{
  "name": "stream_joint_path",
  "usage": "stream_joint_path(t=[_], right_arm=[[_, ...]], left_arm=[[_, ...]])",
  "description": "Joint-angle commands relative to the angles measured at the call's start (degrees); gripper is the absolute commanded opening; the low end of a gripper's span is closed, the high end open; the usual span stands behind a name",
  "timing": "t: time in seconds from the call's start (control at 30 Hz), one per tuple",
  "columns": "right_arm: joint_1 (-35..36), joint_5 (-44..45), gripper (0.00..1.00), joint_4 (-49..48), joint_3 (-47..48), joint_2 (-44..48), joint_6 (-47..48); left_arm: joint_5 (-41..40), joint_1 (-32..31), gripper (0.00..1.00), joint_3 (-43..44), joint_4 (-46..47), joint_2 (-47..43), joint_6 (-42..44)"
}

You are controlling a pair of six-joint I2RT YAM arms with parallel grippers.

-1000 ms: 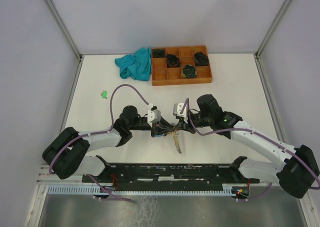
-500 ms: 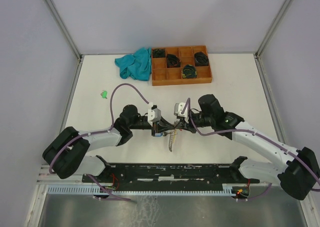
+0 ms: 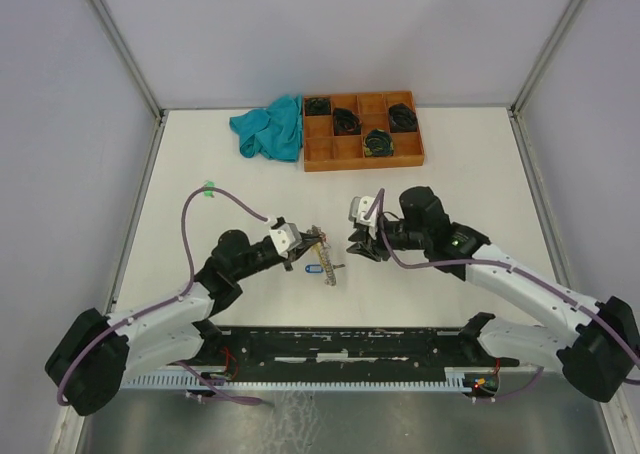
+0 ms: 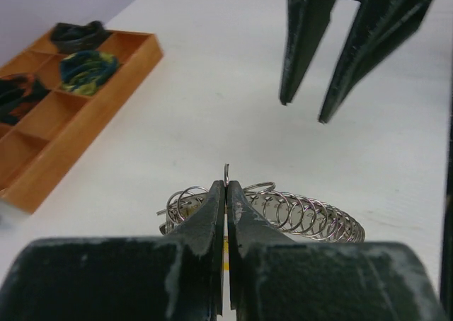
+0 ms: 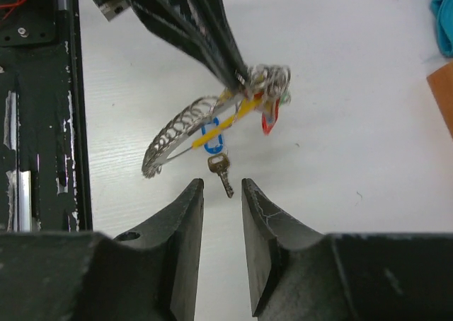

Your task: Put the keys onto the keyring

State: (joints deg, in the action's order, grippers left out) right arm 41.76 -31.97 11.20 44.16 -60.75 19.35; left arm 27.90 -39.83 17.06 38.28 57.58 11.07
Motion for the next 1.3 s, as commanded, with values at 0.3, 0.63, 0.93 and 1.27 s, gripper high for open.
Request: stream_joint_path(t=[0.3, 0.63, 0.93, 1.27], right_arm=[[5.83, 7.63, 0.37, -11.80, 2.02, -19.61, -7.67], [11.57, 18.21, 0.35, -19.03, 2.92, -30.21, -13.77], [11.81, 21.89, 0.36, -16.29, 7.47, -34.93, -13.90], [11.86, 17.96, 0.35, -12.43, 9.93, -40.02, -14.71]], left_arm=[[-39.46, 2.12, 0.03, -5.27, 5.06, -8.35, 0.19], [-47.02, 7.93, 0.03, -7.79, 4.72, -11.56, -5.89], [-46.00, 8.28, 0.03, -7.79, 4.38, -11.92, -5.91], [-44.79, 8.33, 0.03, -7.65, 4.17, -11.89, -5.72]])
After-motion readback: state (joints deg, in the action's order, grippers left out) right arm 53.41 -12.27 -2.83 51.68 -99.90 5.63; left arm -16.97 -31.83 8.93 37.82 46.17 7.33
